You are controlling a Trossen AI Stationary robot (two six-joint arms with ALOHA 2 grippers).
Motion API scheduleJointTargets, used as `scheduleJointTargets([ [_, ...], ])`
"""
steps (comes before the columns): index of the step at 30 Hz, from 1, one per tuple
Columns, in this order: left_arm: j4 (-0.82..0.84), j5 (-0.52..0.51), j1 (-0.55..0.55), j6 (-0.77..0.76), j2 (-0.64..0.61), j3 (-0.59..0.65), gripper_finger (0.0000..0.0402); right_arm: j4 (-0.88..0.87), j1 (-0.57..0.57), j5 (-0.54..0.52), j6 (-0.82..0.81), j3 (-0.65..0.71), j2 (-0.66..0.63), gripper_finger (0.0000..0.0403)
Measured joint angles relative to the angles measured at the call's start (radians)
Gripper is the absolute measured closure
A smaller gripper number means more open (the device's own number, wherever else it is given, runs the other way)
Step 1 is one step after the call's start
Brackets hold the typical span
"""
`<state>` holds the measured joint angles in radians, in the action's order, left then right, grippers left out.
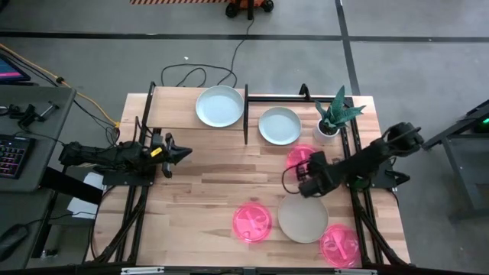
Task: Place and stack plates onto a shelf
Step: Put the top center transparent pink plate on the shelf, then put the top transparent pink plate on the shelf
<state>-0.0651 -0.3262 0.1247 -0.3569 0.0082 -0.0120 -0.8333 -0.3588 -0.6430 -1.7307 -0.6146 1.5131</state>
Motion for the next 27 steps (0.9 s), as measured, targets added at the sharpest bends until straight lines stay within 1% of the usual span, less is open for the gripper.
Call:
scheduleJointTargets([
  [1, -0.001, -0.001, 0.000, 0.000, 0.000, 0.000, 0.0401, 0.052, 0.022, -0.001, 0.042, 0.014, 0.000, 0.0386],
  [3, 0.000, -0.001, 0.000, 0.000, 0.000, 0.000, 0.0401, 0.126, 0.063, 0.000, 0.111, 0.035, 0.000, 0.0398],
  [6, 0.001, -0.001, 0.000, 0.000, 0.000, 0.000, 0.0401, 0.234, 0.103, 0.033, 0.214, 0.048, 0.001, 0.0394],
  [9, 0.001, -0.001, 0.000, 0.000, 0.000, 0.000, 0.0401, 0.379, 0.112, 0.059, 0.330, 0.048, 0.000, 0.0401],
  [13, 0.007, -0.001, 0.000, 0.000, 0.000, 0.000, 0.0401, 0.596, 0.112, 0.072, 0.479, 0.046, 0.000, 0.0399],
  [16, 0.009, 0.000, 0.000, -0.001, 0.000, 0.000, 0.0401, 0.665, 0.112, 0.057, 0.569, 0.046, -0.007, 0.0402],
  [18, 0.009, 0.000, 0.000, -0.006, 0.000, 0.000, 0.0401, 0.649, 0.109, 0.048, 0.609, 0.045, -0.034, 0.0402],
  [21, 0.009, 0.000, 0.000, -0.006, 0.000, 0.000, 0.0401, 0.516, 0.087, 0.040, 0.583, 0.045, -0.092, 0.0400],
  [25, 0.009, 0.004, 0.000, -0.007, 0.000, 0.000, 0.0401, 0.259, 0.040, 0.025, 0.414, 0.045, -0.174, 0.0400],
  [27, 0.009, 0.008, 0.000, -0.007, 0.000, 0.000, 0.0401, 0.163, 0.007, 0.011, 0.330, 0.048, -0.206, 0.0400],
])
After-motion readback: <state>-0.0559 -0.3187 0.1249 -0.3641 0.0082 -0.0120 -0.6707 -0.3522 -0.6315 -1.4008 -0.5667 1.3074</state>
